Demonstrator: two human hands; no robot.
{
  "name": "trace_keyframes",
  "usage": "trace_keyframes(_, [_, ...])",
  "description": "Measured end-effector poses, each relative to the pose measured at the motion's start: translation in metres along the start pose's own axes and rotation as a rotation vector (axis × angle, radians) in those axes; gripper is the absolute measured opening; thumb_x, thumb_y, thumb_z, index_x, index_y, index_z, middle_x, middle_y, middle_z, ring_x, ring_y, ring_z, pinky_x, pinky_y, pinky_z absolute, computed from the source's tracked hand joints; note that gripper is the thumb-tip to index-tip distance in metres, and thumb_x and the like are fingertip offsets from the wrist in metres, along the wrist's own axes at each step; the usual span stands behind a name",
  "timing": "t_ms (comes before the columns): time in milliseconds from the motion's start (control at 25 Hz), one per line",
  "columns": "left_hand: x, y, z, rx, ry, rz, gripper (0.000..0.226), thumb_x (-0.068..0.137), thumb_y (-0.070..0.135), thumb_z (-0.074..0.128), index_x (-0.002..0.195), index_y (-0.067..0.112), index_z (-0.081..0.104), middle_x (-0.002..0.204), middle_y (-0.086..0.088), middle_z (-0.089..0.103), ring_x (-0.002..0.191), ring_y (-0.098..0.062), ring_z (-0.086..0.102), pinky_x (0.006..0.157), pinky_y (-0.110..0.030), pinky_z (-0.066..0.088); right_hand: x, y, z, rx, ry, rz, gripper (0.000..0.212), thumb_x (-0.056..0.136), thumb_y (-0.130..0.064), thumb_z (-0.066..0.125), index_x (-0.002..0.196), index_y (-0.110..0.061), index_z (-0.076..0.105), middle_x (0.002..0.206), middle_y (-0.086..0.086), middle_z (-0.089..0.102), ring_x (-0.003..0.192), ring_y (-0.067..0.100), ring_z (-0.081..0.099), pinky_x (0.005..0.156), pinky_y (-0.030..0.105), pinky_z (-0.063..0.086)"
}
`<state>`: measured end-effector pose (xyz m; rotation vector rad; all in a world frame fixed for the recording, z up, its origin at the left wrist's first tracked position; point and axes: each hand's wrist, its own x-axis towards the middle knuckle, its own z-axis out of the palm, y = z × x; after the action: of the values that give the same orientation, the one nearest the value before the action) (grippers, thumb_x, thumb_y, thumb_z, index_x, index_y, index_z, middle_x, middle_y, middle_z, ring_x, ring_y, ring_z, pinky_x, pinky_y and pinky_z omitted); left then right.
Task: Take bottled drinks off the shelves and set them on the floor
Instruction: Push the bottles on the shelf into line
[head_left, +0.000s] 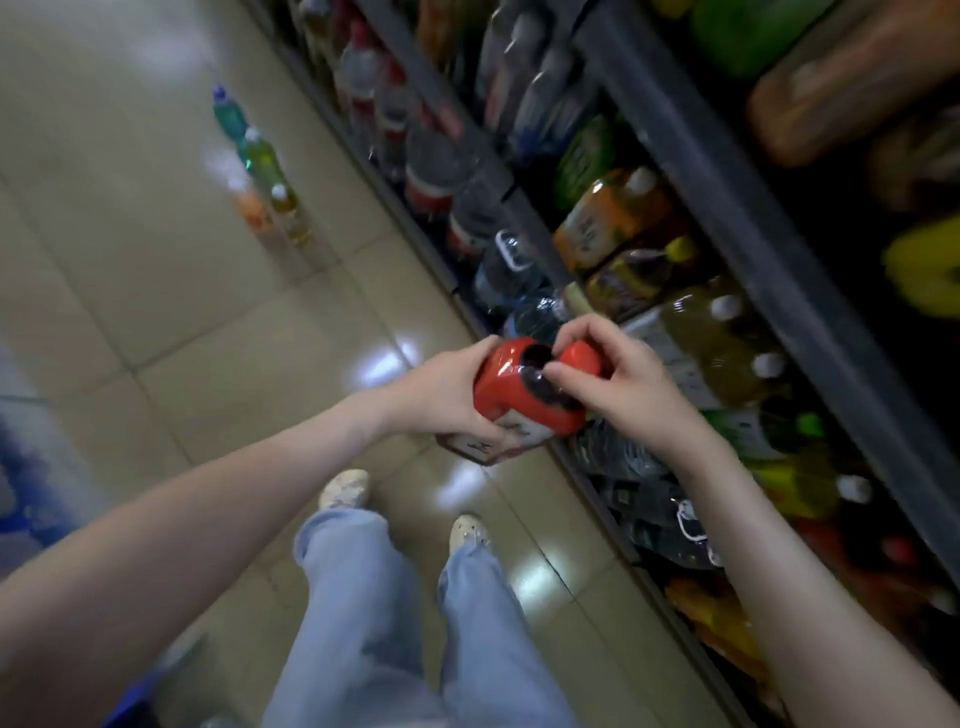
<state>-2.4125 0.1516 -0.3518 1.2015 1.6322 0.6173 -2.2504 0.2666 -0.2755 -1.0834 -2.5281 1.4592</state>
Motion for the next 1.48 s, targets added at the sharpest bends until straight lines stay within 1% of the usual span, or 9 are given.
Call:
trace_keyframes(160, [-0.017, 0.054, -0.06, -0.135, 0.001, -0.054, 0.069, 0.053, 0.045, 0.085, 0.114, 0.032, 0.055, 0.102, 0.013, 0.07, 0.094, -0.008, 0.065, 0.089, -0.032, 0.051, -0.001, -0.066, -0.015, 0.091, 0.409, 0.126, 0.025, 0.087, -0.03, 0.067, 0.108, -0.028, 0.054, 0.109, -0.007, 0.058, 0.098, 0.008, 0.055, 0.081, 0.026, 0.048])
trace_keyframes(360, [-0.037, 0.087, -0.13, -0.4, -0.172, -0.052, 0.059, 0.051, 0.047, 0.081, 0.105, 0.026, 0.065, 0.096, 0.004, 0.074, 0.088, -0.015, 0.071, 0.086, -0.035, 0.055, -0.023, -0.124, 0.02, 0.429, 0.38, 0.342, 0.073, 0.078, -0.05, 0.066, 0.14, -0.03, 0.032, 0.129, -0.005, 0.053, 0.108, 0.014, 0.06, 0.082, 0.032, 0.055])
trace_keyframes(440, [-0.045, 0.102, -0.145, -0.381, -0.261, -0.05, 0.045, 0.069, 0.039, 0.078, 0.108, 0.02, 0.065, 0.094, 0.0, 0.074, 0.086, -0.016, 0.071, 0.076, -0.028, 0.056, -0.029, -0.138, 0.035, 0.706, 0.394, 0.405, 0.07, 0.077, -0.053, 0.062, 0.137, -0.023, 0.041, 0.118, 0.0, 0.067, 0.098, 0.018, 0.069, 0.077, 0.036, 0.059])
trace_keyframes(680, [-0.051, 0.142, -0.147, -0.25, -0.35, -0.066, 0.038, 0.079, 0.041, 0.07, 0.109, 0.018, 0.065, 0.091, 0.003, 0.075, 0.085, -0.015, 0.07, 0.074, -0.031, 0.053, -0.05, -0.151, 0.035, 0.847, 0.616, 0.433, 0.053, 0.084, -0.054, 0.06, 0.127, -0.023, 0.052, 0.108, 0.0, 0.072, 0.095, 0.02, 0.071, 0.083, 0.044, 0.057])
trace_keyframes(880, [-0.039, 0.166, -0.123, 0.108, -0.141, 0.139, 0.06, 0.055, 0.06, 0.074, 0.104, 0.029, 0.06, 0.095, 0.01, 0.069, 0.087, -0.013, 0.066, 0.079, -0.033, 0.055, -0.069, -0.151, 0.02, 0.692, 0.876, 0.466, 0.085, 0.067, -0.066, 0.069, 0.136, -0.03, 0.037, 0.124, -0.003, 0.057, 0.104, 0.021, 0.064, 0.08, 0.049, 0.058])
trace_keyframes(1080, [-0.042, 0.198, -0.102, 0.432, -0.023, 0.447, 0.067, 0.06, 0.06, 0.069, 0.114, 0.027, 0.046, 0.097, 0.009, 0.064, 0.088, -0.018, 0.062, 0.078, -0.033, 0.053, -0.066, -0.15, -0.001, 0.678, 0.999, 0.403, 0.118, 0.044, -0.063, 0.08, 0.139, -0.039, 0.014, 0.121, -0.007, 0.048, 0.111, 0.018, 0.053, 0.097, 0.047, 0.049])
trace_keyframes(1240, [-0.025, 0.213, -0.088, 0.412, -0.019, 0.506, 0.08, 0.065, 0.059, 0.07, 0.131, 0.027, 0.037, 0.11, 0.007, 0.063, 0.098, -0.018, 0.062, 0.081, -0.031, 0.051, -0.063, -0.132, -0.025, 0.608, 1.133, 0.348, 0.096, 0.058, -0.046, 0.085, 0.128, -0.046, 0.019, 0.127, -0.001, 0.047, 0.112, 0.02, 0.054, 0.093, 0.049, 0.051])
trace_keyframes(1360, [-0.006, 0.212, -0.096, 0.298, -0.199, 0.5, 0.093, 0.073, 0.057, 0.069, 0.147, 0.03, 0.02, 0.129, 0.011, 0.053, 0.112, -0.01, 0.056, 0.094, -0.028, 0.049, -0.058, -0.118, -0.045, 0.515, 1.139, 0.302, 0.093, 0.06, -0.045, 0.084, 0.129, -0.047, 0.022, 0.122, -0.005, 0.052, 0.111, 0.019, 0.056, 0.095, 0.048, 0.05])
trace_keyframes(1480, [0.008, 0.196, -0.112, 0.157, -0.2, 0.482, 0.07, 0.089, 0.048, 0.058, 0.147, 0.031, 0.023, 0.129, 0.017, 0.046, 0.115, -0.001, 0.048, 0.094, -0.016, 0.04, -0.037, -0.117, -0.061, 0.454, 1.066, 0.256, 0.09, 0.065, -0.04, 0.084, 0.13, -0.044, 0.022, 0.113, -0.014, 0.053, 0.106, 0.012, 0.057, 0.096, 0.045, 0.049])
